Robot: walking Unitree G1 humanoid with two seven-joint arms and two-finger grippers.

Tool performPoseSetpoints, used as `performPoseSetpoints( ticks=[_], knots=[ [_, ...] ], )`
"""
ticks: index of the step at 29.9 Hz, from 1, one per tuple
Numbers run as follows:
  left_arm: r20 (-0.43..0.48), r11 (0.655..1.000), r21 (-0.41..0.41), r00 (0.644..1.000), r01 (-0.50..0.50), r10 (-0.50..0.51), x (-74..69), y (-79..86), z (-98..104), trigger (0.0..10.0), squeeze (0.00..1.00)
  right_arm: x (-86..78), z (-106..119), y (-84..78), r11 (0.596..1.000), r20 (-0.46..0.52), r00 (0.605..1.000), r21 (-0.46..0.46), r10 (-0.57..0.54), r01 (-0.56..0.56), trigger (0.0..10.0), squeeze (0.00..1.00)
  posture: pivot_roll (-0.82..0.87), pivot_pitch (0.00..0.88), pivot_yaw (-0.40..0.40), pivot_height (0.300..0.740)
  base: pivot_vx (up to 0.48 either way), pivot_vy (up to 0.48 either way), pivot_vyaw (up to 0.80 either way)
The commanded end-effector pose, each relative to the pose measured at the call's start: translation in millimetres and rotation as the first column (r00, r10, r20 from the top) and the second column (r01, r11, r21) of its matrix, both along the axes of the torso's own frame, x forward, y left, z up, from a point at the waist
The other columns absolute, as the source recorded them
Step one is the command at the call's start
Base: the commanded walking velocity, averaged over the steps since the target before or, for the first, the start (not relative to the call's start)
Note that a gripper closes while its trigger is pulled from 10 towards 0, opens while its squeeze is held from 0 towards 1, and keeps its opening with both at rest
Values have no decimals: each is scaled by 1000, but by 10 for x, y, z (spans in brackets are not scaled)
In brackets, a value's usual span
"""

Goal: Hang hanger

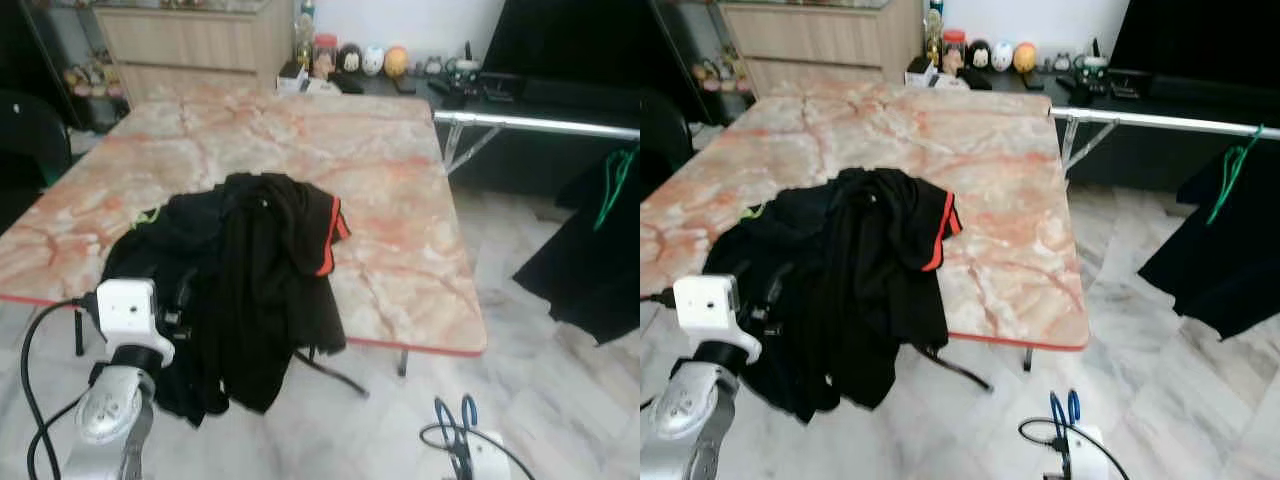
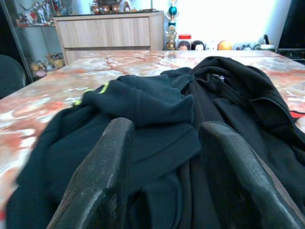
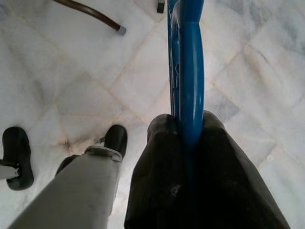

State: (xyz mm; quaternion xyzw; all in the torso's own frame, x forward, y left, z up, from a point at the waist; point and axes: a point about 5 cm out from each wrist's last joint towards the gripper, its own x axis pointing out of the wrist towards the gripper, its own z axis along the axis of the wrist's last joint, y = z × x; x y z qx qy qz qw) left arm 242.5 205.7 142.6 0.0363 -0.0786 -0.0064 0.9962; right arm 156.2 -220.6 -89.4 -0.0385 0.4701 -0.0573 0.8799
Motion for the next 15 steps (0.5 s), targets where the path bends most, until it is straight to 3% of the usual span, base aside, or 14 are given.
performPoseSetpoints(
  ticks=[1, 15],
  knots=[
    [0, 1000, 12, 1000, 8, -8, -1, -14, -9, 10000, 0, -10, 0, -15, 1000, 0, 1000, -7, 3, -3, 10000, 0, 111, 0, -34, 740, -311, 0, 0],
    [1, 1000, 16, 1000, 10, -10, 7, -13, -6, 10000, 0, -9, -1, -8, 1000, 1, 1000, -6, 1, -1, 10000, 0, 115, 0, -32, 740, -310, 0, 0]
  ],
)
